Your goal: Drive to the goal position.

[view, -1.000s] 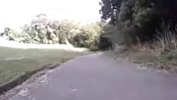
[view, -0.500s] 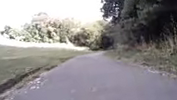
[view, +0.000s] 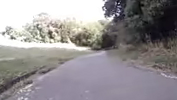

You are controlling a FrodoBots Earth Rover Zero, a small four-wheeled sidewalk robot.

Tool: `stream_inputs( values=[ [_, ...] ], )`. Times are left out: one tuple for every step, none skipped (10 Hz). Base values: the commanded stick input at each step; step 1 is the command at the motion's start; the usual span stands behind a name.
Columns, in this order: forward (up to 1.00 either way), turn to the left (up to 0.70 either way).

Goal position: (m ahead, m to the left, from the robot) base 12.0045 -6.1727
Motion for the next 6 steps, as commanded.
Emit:
stream_inputs(
  values=[
    [1.0, 0.0],
    [1.0, 0.0],
    [1.0, 0.0],
    [1.0, 0.0],
    [1.0, 0.0],
    [1.0, -0.06]
  ],
)
